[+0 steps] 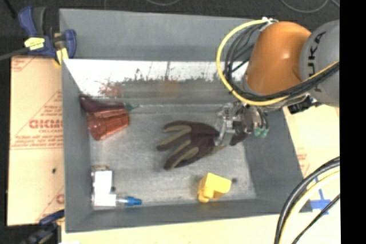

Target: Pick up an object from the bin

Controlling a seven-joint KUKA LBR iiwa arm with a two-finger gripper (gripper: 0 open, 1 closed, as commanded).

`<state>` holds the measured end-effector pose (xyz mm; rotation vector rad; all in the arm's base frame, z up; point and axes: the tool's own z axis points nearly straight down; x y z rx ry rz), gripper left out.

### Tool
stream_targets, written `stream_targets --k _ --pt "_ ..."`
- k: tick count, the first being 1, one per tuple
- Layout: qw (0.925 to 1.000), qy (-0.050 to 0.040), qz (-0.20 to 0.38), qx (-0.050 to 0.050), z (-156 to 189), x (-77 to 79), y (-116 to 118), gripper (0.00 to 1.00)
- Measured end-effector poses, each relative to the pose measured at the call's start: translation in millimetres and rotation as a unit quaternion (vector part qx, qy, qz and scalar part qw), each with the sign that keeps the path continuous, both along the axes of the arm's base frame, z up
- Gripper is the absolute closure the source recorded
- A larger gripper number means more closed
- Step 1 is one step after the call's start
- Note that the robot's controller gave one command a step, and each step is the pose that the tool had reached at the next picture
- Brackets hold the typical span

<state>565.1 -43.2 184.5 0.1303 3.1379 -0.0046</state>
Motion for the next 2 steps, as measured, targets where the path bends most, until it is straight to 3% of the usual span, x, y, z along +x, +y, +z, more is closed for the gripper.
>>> stream_targets --k 1,2 --pt "1.0 0.0 0.0 0.0 0 0.0 0 1.0" --pt "0.9968 -0.0025 -0.079 0.0 126 6.9 -7 1.0"
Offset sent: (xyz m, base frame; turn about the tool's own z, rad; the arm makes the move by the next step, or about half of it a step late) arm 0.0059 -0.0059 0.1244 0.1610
